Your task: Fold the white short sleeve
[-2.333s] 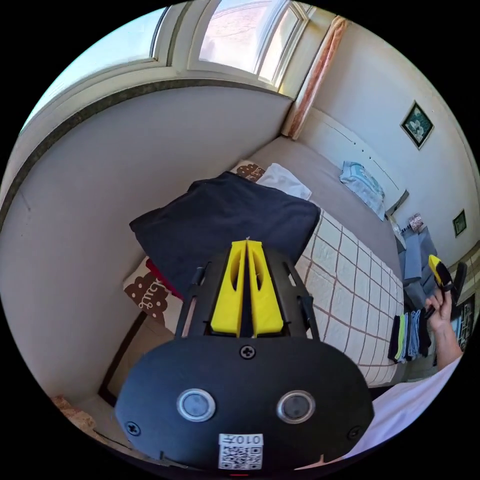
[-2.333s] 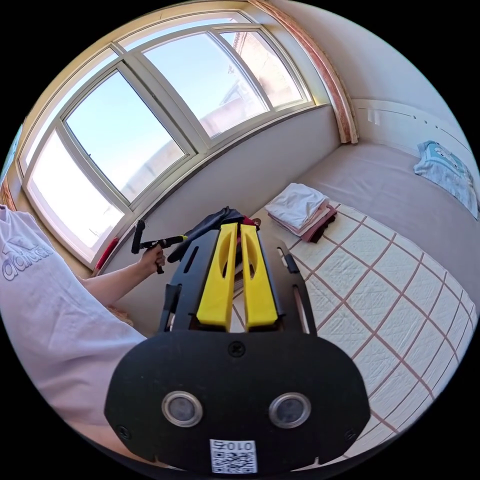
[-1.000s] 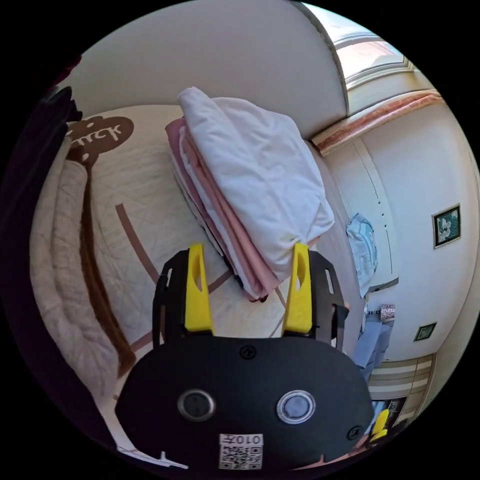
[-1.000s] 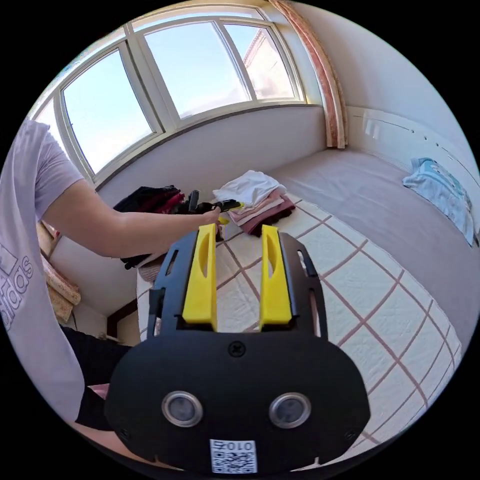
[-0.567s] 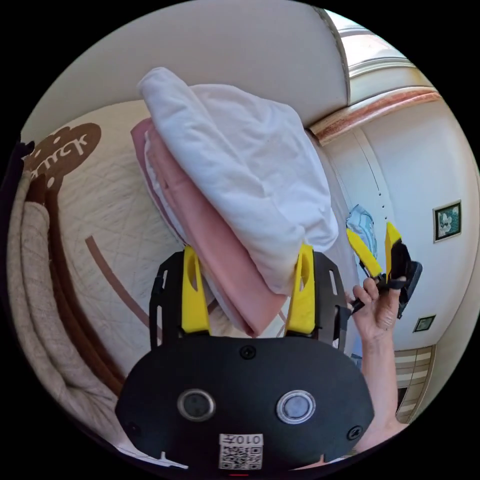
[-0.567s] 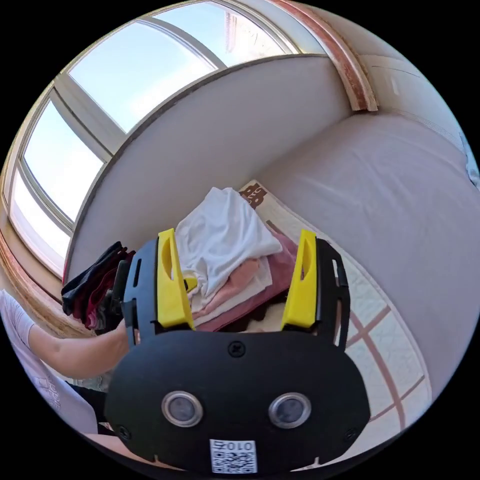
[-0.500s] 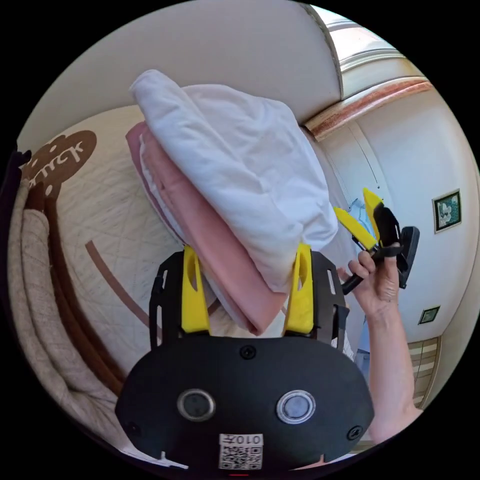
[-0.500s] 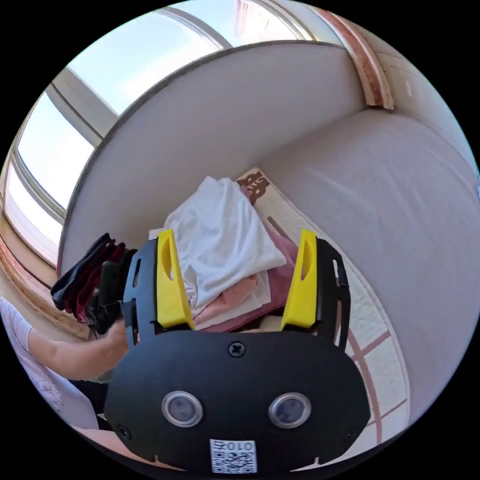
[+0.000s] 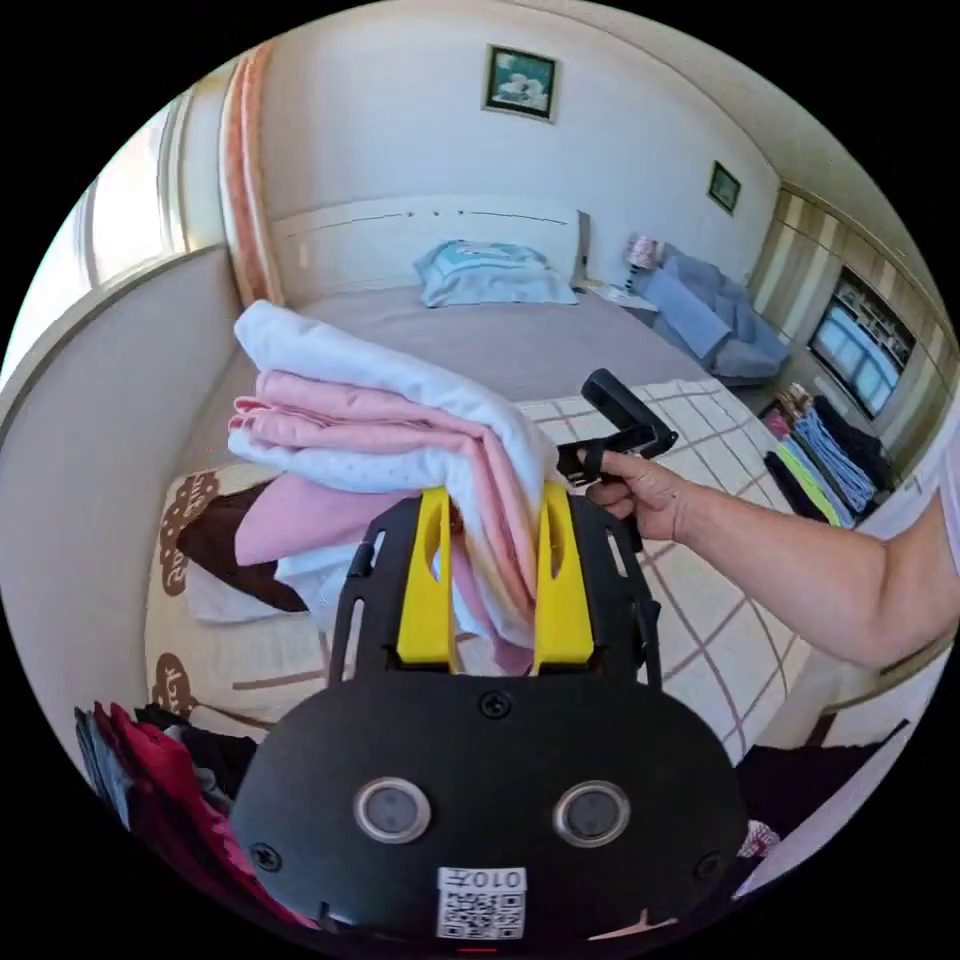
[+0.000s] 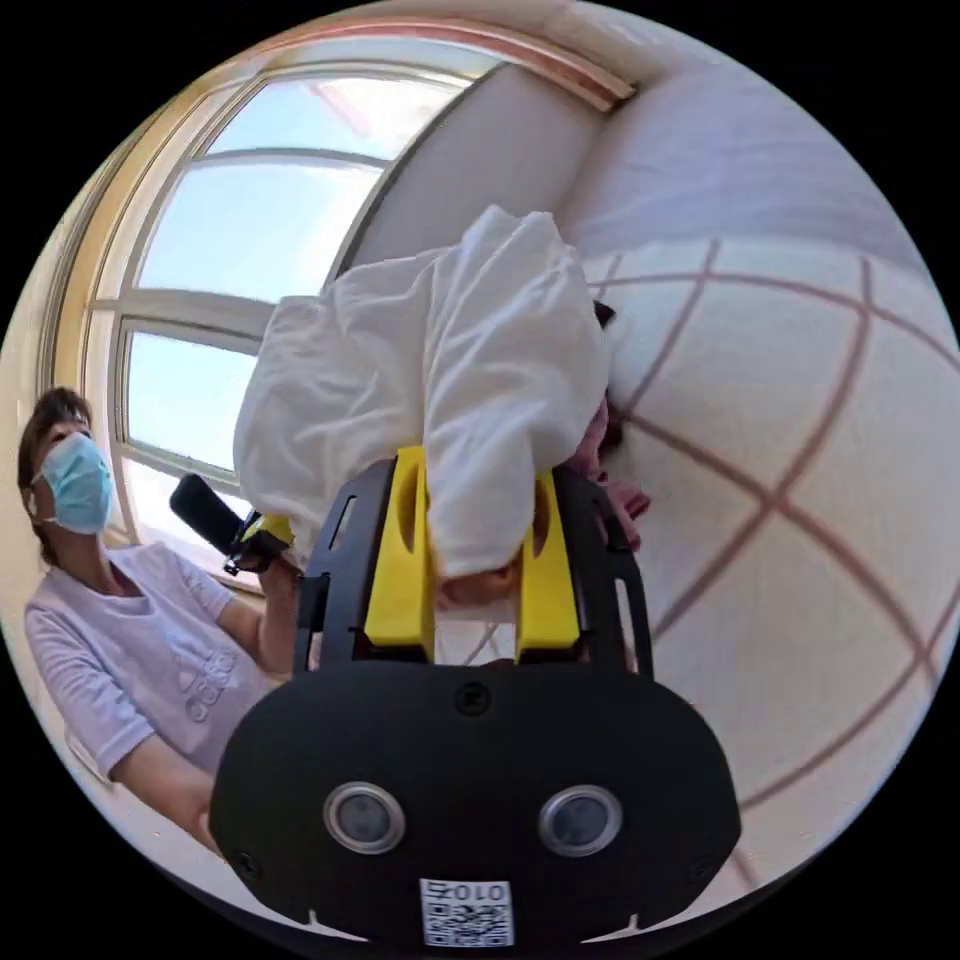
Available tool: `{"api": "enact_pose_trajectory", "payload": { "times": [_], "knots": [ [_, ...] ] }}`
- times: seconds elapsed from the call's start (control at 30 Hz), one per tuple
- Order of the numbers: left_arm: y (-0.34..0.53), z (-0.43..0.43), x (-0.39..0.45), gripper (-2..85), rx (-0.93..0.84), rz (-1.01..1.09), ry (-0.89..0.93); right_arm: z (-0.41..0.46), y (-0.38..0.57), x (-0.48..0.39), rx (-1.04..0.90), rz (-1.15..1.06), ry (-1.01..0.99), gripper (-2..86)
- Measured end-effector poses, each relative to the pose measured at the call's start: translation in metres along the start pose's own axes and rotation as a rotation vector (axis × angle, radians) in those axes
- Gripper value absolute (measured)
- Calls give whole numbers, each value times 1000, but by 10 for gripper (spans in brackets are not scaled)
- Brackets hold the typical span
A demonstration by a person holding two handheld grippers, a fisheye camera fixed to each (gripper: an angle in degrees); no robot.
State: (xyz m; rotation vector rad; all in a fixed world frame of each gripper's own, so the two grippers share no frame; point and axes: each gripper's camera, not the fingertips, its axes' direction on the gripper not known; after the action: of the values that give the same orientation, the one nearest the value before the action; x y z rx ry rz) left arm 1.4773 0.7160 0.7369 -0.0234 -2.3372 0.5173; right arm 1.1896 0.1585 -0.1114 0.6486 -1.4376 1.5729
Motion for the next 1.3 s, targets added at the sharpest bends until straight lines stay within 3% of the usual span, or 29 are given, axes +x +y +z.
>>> {"api": "enact_pose_trajectory", "payload": {
  "times": [0.07, 0.13, 0.2, 0.3, 0.47, 0.57, 0.63, 0.67, 0.8, 0.93, 1.0, 1.17, 1.3],
  "knots": [
    [13, -29, 71, 96, -29, 203, 313, -58, 88, 8, -22, 243, 32, 117],
    [27, -23, 104, 78, -195, 275, 483, -120, 176, -12, 63, 405, 324, 107],
    [42, -27, 108, 84, -214, 281, 415, -165, 255, -43, 32, 552, 573, 106],
    [32, -37, 61, 120, -145, 135, 170, -174, 288, -75, -72, 580, 695, 102],
    [-41, 18, -115, 182, -132, -270, -130, -140, 273, -128, 36, 398, 720, 86],
    [-19, 69, -232, 212, -157, -656, -101, -119, 266, -160, 156, 284, 746, 85],
    [0, 86, -279, 237, -110, -777, -76, -115, 265, -172, 178, 250, 734, 82],
    [3, 95, -299, 254, -154, -765, -154, -116, 267, -179, 177, 236, 744, 79],
    [-4, 132, -331, 300, -271, -614, -190, -125, 289, -192, 268, 224, 764, 69],
    [1, 199, -345, 319, -503, -571, -99, -118, 299, -195, 311, 234, 782, 61],
    [13, 222, -343, 305, -549, -634, -1, -109, 302, -194, 320, 232, 776, 52],
    [-8, 187, -283, 96, -395, -590, -191, -101, 304, -198, 346, 229, 754, 37],
    [-12, 142, -235, 65, -242, -534, -94, -103, 307, -204, 411, 220, 670, 32]
  ]
}}
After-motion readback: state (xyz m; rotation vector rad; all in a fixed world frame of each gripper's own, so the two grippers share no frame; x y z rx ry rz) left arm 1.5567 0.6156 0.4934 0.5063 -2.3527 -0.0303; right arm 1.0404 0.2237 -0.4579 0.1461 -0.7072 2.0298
